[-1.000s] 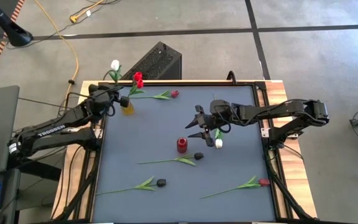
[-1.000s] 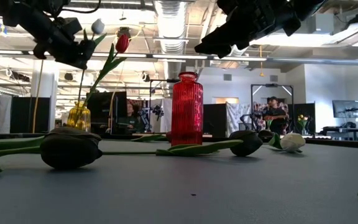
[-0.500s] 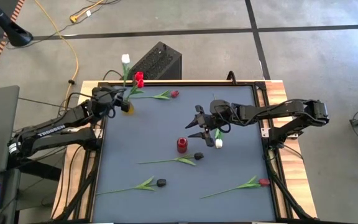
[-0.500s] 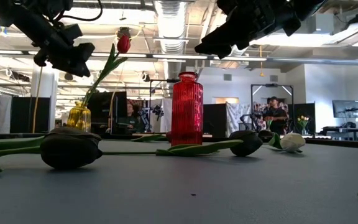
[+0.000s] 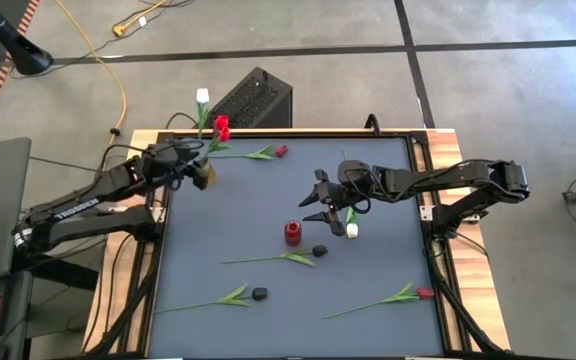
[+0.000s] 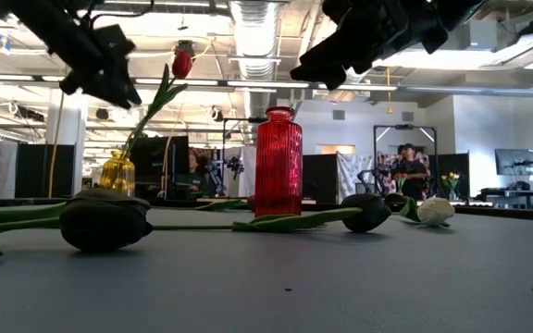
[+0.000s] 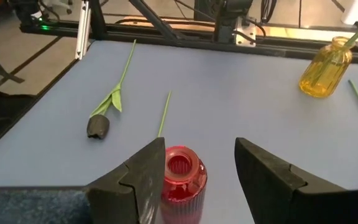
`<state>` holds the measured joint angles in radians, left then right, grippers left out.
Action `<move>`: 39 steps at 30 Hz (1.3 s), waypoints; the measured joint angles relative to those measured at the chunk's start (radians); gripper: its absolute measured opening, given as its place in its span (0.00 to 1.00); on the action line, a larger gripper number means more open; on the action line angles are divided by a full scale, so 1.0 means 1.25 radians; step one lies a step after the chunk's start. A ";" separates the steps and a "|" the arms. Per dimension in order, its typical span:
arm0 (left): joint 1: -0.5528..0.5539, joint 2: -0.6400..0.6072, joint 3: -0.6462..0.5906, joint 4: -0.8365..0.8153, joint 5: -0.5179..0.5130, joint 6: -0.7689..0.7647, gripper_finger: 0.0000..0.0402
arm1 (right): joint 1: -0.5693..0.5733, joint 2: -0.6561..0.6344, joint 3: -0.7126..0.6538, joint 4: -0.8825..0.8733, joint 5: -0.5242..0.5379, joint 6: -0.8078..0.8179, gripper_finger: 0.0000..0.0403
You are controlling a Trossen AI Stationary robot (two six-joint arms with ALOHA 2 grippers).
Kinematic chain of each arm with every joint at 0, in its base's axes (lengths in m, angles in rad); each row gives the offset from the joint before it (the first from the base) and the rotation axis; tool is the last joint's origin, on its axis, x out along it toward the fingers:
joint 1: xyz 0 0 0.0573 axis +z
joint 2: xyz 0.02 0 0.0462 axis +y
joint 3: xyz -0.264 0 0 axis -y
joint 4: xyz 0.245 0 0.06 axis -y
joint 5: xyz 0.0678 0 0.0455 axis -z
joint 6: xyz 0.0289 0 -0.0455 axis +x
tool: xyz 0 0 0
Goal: Sort flowers into vase by color
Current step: Put the black tulip into the yellow vase
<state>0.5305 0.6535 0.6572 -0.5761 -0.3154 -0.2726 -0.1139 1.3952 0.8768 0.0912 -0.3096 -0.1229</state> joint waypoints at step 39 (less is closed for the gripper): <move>-0.464 0.137 0.099 -0.139 0.027 -0.131 0.41 | -0.132 -0.025 0.001 -0.676 0.337 -0.943 0.54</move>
<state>-0.0497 0.8245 0.7807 -0.7503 -0.2822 -0.4363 -0.2787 1.3644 0.8780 -0.7533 0.1120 -1.3011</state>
